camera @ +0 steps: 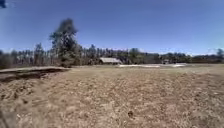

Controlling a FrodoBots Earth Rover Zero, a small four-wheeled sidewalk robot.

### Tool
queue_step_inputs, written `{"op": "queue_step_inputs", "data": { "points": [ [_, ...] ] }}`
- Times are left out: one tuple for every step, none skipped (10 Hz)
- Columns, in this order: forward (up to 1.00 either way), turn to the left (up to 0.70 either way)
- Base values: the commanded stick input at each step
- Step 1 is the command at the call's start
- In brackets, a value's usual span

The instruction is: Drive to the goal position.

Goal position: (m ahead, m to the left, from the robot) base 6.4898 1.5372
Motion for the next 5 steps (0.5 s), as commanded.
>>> {"op": "queue_step_inputs", "data": {
  "points": [
    [0.70, 0.00],
    [0.70, 0.00],
    [0.70, 0.00],
    [0.70, 0.00],
    [0.70, 0.00]
  ]
}}
